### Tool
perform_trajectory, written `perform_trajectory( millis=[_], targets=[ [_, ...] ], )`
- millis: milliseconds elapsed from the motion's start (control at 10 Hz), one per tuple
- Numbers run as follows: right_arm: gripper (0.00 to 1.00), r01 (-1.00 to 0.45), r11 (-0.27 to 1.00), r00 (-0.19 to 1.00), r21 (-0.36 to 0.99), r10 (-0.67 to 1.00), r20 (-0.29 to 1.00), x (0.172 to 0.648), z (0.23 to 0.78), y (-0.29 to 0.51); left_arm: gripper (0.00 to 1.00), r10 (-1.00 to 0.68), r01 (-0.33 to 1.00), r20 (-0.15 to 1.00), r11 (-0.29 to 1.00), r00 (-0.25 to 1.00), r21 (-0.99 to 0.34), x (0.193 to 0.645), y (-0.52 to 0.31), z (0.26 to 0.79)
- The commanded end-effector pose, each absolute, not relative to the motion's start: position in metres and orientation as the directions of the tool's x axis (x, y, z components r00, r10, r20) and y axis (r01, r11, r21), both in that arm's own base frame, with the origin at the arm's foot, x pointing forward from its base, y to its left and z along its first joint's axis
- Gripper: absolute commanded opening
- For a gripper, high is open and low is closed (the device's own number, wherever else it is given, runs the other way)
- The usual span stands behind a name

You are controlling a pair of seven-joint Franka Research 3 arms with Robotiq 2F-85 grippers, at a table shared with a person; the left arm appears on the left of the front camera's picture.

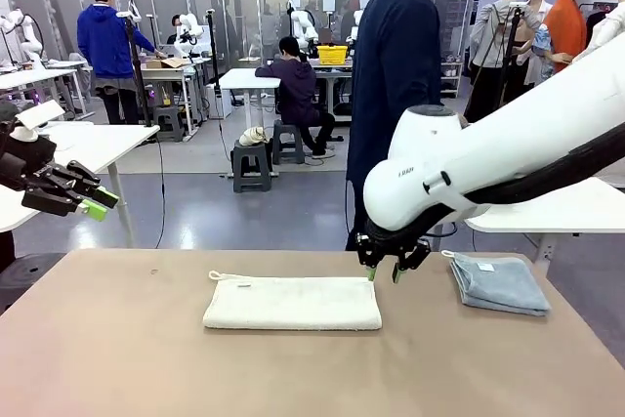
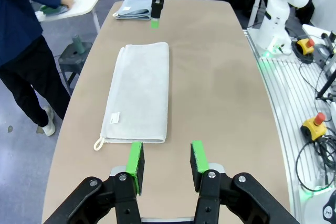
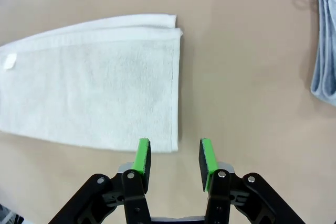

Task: Fold the towels and place them in the basket.
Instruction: When a person lays out a Towel with hook on the table, fold it in half twice.

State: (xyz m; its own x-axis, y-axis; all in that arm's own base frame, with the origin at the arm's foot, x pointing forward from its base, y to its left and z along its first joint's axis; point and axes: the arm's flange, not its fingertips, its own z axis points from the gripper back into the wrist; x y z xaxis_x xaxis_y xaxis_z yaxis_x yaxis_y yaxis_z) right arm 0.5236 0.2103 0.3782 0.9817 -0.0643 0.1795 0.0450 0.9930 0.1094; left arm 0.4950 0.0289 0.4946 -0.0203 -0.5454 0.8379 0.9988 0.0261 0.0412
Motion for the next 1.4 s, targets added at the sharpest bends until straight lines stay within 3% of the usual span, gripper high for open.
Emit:
perform_trajectory(
  millis=[0, 600, 1300],
  targets=[
    [0.48, 0.110, 0.990, 0.975, 0.088, -0.125, 0.183, 0.541, 0.369, 0.228, 0.47, -0.544, 0.999, 0.839, 0.021, -0.027, 0.045, 0.494, 0.030, 0.495],
    [0.48, 0.191, 0.981, 0.967, 0.043, -0.195, 0.161, 0.560, 0.330, 0.243, 0.47, -0.544, 0.999, 0.839, 0.021, -0.027, 0.045, 0.494, 0.030, 0.495],
    [0.48, 0.177, 0.984, 0.970, 0.027, -0.179, 0.163, 0.568, 0.302, 0.243, 0.47, -0.544, 0.999, 0.839, 0.021, -0.027, 0.045, 0.494, 0.030, 0.495]
  ],
)
